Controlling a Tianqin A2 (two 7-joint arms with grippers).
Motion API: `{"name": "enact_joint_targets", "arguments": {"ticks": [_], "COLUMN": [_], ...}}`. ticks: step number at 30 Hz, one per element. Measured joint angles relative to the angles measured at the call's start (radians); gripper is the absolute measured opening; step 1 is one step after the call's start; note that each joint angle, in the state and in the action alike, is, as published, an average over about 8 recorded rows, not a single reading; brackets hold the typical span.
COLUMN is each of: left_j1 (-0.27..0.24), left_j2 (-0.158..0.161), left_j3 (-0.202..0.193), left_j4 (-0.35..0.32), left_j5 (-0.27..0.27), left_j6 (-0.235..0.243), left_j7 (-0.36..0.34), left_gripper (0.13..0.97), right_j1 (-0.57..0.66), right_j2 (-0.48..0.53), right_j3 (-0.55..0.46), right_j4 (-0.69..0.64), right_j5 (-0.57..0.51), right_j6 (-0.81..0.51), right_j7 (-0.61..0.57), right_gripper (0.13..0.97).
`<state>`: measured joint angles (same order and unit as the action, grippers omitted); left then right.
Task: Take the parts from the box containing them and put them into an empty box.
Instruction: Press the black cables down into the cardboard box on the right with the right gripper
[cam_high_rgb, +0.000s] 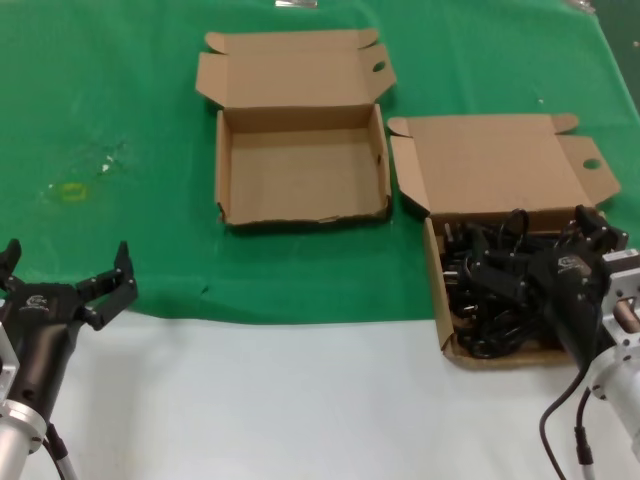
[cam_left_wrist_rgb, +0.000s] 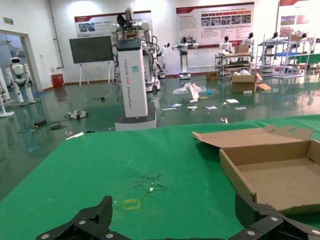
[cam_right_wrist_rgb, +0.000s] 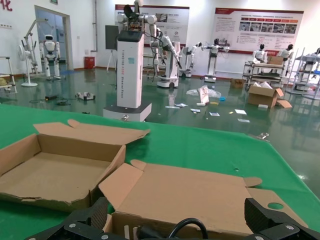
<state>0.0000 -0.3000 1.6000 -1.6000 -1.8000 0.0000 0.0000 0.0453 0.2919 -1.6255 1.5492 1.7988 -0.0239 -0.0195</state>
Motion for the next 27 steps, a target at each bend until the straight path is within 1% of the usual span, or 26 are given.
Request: {"name": "enact_joint_targets", "arguments": {"ticks": [5,9,13,14,18,22,26,27], "left_j1": [0.000,0.000,0.000,0.000,0.000,0.000,0.000,0.000], "left_j2": [0.000,0.000,0.000,0.000,0.000,0.000,0.000,0.000], "left_j3": [0.000,0.000,0.000,0.000,0.000,0.000,0.000,0.000], "left_j4": [0.000,0.000,0.000,0.000,0.000,0.000,0.000,0.000], "left_j5": [0.000,0.000,0.000,0.000,0.000,0.000,0.000,0.000], "left_j6": [0.000,0.000,0.000,0.000,0.000,0.000,0.000,0.000], "left_j7": [0.000,0.000,0.000,0.000,0.000,0.000,0.000,0.000], "left_gripper": [0.869,0.791,0.714,0.714,0.603,0.492,0.492,0.469], "right_j1": [-0.001,0.004,0.015,0.019,0.044,0.084,0.133,0.147], "right_j2": [0.017,0.049,0.100,0.118,0.211,0.332,0.445,0.469], "right_j3": [-0.007,-0.020,-0.046,-0.057,-0.124,-0.214,-0.283,-0.294], "right_j4": [0.003,0.004,0.004,0.005,0.016,0.035,0.054,0.057], "right_j5": [0.005,0.009,0.014,0.016,0.023,0.008,-0.039,-0.053], "right_j6": [0.004,0.007,0.006,0.005,-0.004,-0.035,-0.102,-0.126], "right_j7": [0.006,0.013,0.025,0.030,0.062,0.121,0.198,0.215], "right_gripper": [0.966,0.966,0.966,0.966,0.966,0.966,0.966,0.966]}}
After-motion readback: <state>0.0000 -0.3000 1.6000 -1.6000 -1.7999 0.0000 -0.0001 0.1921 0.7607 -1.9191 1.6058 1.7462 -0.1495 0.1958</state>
